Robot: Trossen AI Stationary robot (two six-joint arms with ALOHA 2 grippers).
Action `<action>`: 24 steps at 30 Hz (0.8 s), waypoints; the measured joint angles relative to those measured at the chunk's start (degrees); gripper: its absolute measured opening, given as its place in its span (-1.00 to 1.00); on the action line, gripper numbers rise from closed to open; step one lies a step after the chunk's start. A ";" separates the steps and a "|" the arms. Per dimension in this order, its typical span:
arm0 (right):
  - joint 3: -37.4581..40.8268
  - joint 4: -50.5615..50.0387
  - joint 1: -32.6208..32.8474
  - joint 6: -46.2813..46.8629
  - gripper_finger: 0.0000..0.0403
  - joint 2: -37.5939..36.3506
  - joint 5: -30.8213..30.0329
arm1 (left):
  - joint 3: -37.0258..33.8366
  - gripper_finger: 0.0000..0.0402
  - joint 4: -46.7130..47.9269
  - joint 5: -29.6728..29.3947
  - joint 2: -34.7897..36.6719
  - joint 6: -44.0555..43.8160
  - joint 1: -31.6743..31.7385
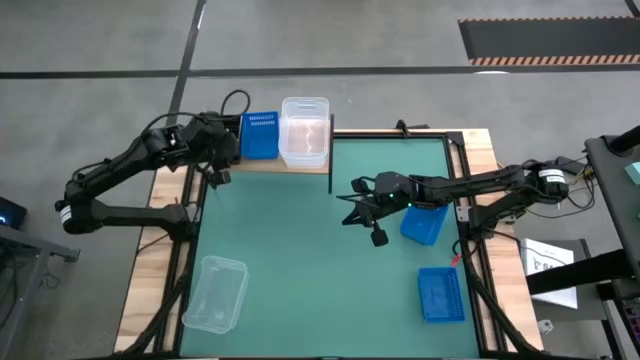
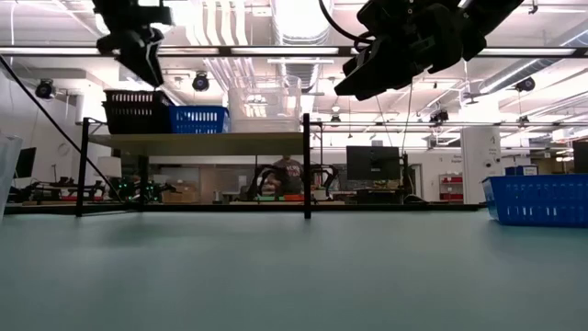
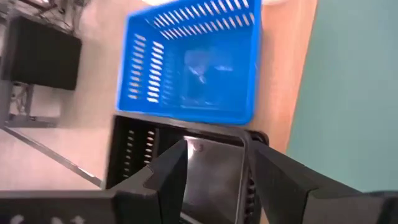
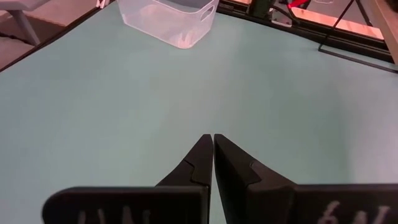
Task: Stack baskets on shelf by color
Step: Stack the black bin on top of the black bins on the shelf, then stack the top blue bin on top of the blue bin on the shelf
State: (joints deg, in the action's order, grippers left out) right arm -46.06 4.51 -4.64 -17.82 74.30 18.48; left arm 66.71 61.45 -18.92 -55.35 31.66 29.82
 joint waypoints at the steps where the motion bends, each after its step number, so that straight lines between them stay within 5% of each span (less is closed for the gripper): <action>1: 0.02 0.00 0.01 -0.02 -0.96 0.00 0.00 | -0.72 -0.22 -0.06 -0.06 -0.08 -0.04 0.04; 15: 0.02 0.02 0.00 -0.34 -0.96 0.00 -0.02 | -2.68 -0.22 -2.56 0.50 0.93 -8.75 -1.72; 24: 0.02 0.27 0.00 -1.31 -0.96 0.00 -0.02 | -4.80 -0.22 -14.16 5.60 2.72 -19.15 -16.21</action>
State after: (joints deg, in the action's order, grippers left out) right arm -46.04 4.78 -4.64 -19.13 74.30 18.46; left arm 61.90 47.29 -13.32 -52.63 12.51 13.62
